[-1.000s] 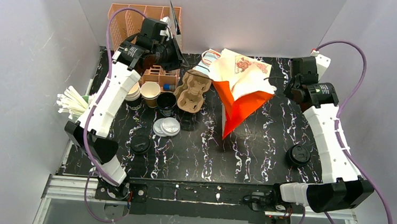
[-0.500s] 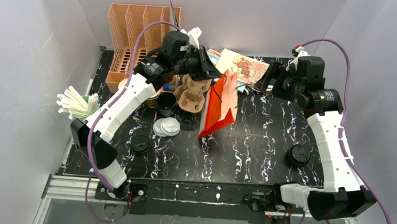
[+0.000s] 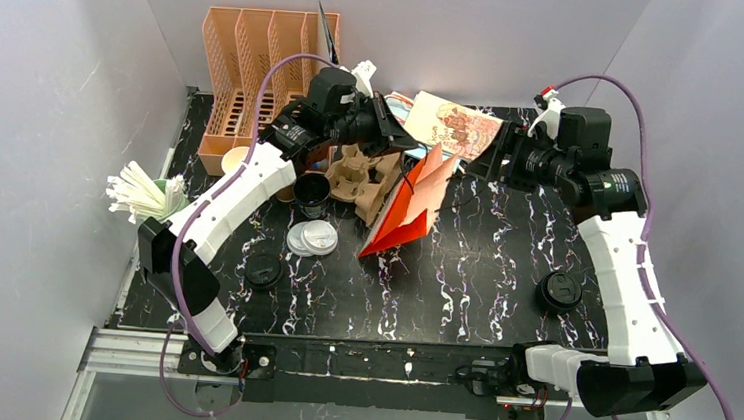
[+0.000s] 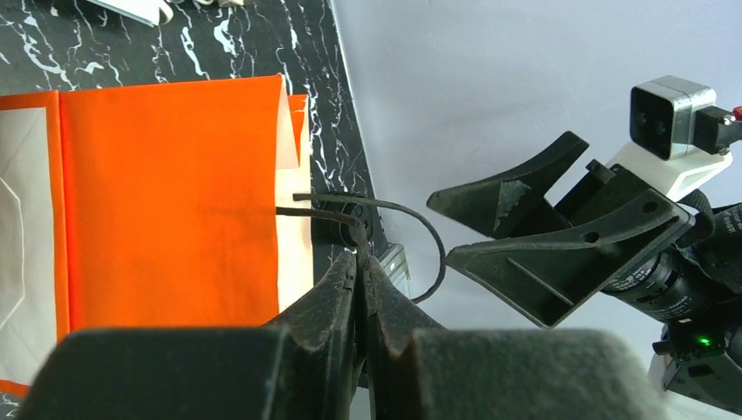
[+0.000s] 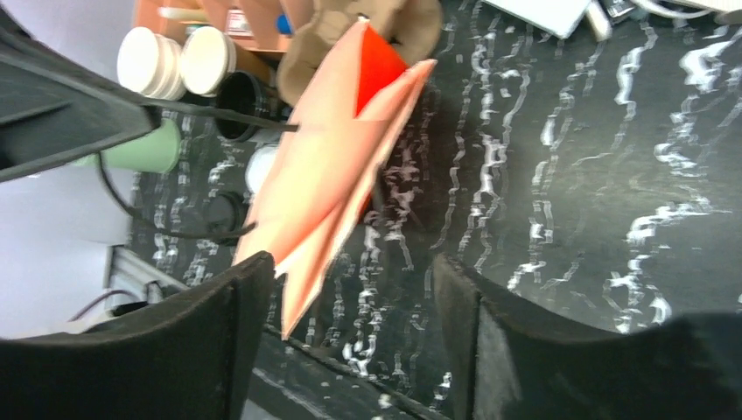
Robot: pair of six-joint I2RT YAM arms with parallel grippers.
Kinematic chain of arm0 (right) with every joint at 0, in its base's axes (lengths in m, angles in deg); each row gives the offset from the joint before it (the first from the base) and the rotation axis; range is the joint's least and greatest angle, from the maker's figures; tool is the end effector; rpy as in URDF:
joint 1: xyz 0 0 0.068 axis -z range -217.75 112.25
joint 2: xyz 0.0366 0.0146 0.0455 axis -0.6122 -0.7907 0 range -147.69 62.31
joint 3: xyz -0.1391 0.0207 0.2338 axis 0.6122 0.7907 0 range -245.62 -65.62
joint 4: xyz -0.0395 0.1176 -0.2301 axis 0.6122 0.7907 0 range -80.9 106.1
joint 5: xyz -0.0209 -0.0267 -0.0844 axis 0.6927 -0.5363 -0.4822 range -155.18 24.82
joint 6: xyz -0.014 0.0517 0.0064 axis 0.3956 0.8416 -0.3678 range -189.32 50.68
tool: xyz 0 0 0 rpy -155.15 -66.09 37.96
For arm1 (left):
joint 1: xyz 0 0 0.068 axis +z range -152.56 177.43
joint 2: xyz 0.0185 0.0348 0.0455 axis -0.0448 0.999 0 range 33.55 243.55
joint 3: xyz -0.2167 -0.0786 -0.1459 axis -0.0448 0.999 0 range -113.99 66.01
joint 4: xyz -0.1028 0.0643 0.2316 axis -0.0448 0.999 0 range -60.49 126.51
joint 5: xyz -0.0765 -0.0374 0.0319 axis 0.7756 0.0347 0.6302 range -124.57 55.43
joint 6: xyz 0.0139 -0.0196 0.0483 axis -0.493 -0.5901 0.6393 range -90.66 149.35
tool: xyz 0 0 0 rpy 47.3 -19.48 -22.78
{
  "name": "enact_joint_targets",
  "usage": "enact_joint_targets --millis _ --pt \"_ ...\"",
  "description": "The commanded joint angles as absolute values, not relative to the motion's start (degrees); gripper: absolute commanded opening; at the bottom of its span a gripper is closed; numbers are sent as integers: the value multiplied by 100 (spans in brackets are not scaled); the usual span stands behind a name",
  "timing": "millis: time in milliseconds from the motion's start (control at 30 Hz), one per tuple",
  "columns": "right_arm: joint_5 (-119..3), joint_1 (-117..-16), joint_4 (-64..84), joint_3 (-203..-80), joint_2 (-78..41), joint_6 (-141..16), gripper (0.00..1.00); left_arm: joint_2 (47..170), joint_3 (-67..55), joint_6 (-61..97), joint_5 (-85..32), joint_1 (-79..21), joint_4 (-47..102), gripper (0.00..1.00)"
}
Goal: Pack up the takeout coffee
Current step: Open the takeout bag at the center of the board.
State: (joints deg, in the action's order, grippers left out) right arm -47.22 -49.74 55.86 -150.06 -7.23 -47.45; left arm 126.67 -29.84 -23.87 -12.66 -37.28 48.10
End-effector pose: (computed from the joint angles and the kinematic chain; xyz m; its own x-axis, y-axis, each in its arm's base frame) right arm 0.2332 0.0608 0.4249 -0.6482 0.2246 -0.7276 -0.2288 0.8539 0.4674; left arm 0.3041 -0.2268 0.4194 -0.7940 -0.3539 -0.4943 0.3130 0.4590 -0.8315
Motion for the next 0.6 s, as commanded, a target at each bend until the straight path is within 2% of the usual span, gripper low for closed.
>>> enact_joint_targets --millis 0,67,100,200,300,367,467,500,567 --pt "-3872 -4959 5367 -15233 -692 -4681 66 12580 -3277 -2532 -1044 -3750 4612 4" --pt "-3608 -4954 5195 -15240 -755 -4499 51 12600 -3300 -2577 -1027 -3775 4582 4" --pt "-3615 -4956 5167 -15297 -785 -4445 47 12613 -3310 -2603 -1031 -3792 4566 4" --pt "-3740 -4950 5199 -15597 -927 -4392 39 12648 -3318 -2697 -1043 -3875 4501 4" --pt "-3626 -4952 5301 -15862 -1095 -4289 26 12679 -3345 -2787 -1121 -4014 4398 4" --pt "-3497 -4957 5379 -16025 -1190 -4223 22 12713 -3371 -2832 -1189 -4098 4328 4" --pt "-3986 -4957 5777 -16382 -1279 -4278 22 12779 -3421 -2890 -1254 -4201 4289 4" --pt "-4411 -4953 6063 -16576 -1336 -4332 29 12803 -3440 -2900 -1284 -4231 4267 4" --pt "-5350 -4948 6592 -16961 -1458 -4402 50 12835 -3454 -2918 -1350 -4282 4254 3"
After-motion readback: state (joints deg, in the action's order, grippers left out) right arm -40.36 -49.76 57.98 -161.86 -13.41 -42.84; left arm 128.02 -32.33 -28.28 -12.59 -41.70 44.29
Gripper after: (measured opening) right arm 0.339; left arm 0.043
